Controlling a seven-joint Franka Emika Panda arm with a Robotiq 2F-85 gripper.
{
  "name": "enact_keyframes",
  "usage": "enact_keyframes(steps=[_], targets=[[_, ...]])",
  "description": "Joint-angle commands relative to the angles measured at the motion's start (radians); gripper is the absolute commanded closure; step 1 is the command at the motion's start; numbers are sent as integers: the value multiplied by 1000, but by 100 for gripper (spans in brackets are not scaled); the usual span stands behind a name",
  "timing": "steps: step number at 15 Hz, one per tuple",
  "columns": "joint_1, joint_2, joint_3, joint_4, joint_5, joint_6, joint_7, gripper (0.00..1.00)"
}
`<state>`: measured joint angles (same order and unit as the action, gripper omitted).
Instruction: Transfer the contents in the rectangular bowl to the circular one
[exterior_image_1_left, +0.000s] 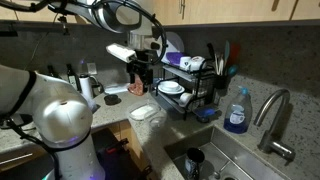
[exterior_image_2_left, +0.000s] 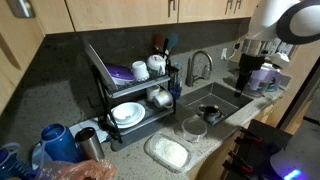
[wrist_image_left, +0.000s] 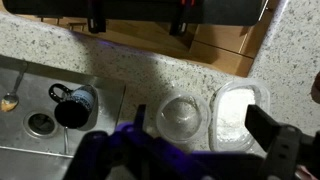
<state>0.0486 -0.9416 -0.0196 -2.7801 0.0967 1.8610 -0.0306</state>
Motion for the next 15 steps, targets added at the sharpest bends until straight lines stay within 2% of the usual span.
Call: enact_keyframes(steps=[1,5,9,15], targets=[[-5,1,4,2,3,-3,-4,0],[18,18,3,2,32,32,-13,0],[89,63,19,3,143,101,-18,0],[180,170,97,1,301,266,17,0]])
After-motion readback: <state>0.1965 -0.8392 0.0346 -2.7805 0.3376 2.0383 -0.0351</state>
